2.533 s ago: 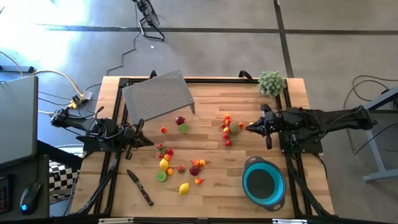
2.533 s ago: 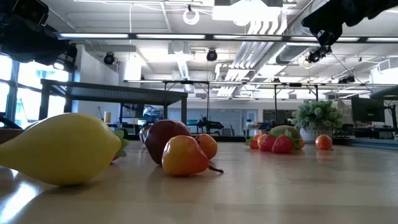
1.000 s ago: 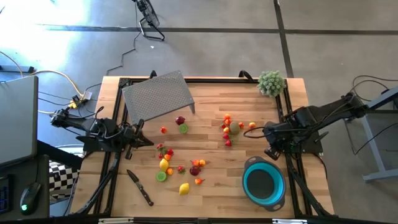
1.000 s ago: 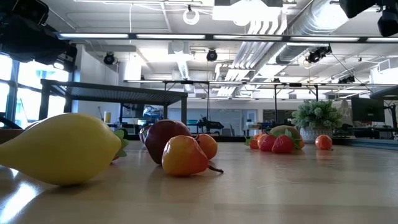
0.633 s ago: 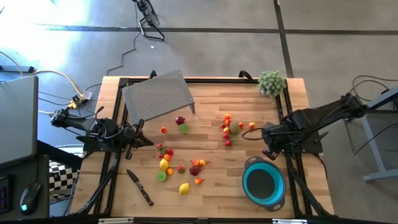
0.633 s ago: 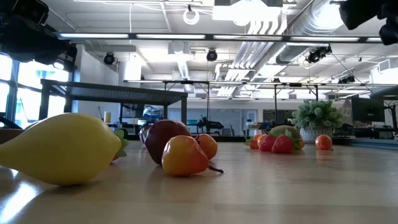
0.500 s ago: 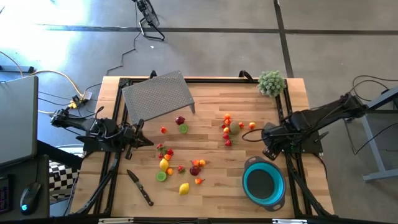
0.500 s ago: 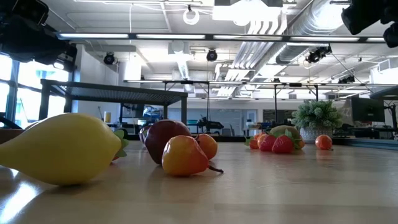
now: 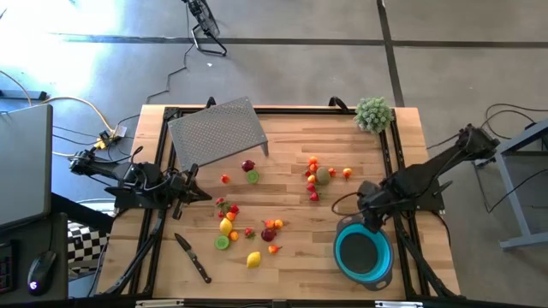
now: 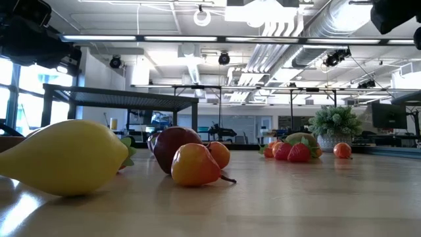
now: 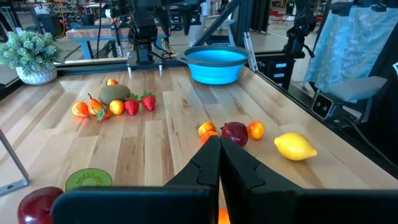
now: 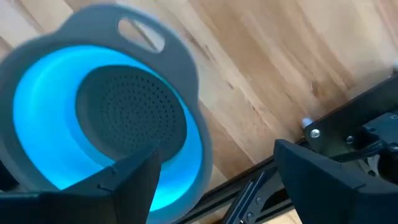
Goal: Pick & Place Fruit
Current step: Put the blue strainer bowl on the shelf
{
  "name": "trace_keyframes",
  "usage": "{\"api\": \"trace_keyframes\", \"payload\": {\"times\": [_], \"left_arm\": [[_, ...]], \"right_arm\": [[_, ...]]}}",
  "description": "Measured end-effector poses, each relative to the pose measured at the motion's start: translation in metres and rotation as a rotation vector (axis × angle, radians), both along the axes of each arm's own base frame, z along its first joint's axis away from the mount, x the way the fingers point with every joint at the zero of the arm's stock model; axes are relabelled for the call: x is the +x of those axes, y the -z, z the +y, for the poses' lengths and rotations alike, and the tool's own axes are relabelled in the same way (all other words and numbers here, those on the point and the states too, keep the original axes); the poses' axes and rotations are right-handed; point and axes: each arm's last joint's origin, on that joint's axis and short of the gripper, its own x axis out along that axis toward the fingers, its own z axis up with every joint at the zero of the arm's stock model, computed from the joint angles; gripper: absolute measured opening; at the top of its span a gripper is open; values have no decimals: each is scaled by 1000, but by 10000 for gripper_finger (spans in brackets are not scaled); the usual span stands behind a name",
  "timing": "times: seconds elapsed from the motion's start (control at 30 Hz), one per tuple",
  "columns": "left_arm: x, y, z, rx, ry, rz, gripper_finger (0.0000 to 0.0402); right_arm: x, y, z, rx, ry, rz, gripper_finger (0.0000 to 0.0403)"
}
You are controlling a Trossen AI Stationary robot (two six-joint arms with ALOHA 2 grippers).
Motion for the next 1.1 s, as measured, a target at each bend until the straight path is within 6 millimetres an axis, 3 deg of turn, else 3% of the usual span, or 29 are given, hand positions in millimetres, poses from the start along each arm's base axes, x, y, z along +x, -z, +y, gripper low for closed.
{"api": "trace_keyframes", "payload": {"times": [0.47,0.83,1.0,1.1], "left_arm": [[0,0,0,0,0,2,1],[0,1,0,2,0,8,1],[0,1,0,2,0,7,1],[0,1,0,2,0,7,1]], "right_arm": [[14,26,25,-74,-79,95,298],[9,72,23,-48,-81,79,298],[9,77,23,-26,-86,77,293],[9,77,23,-20,-90,82,270]]}}
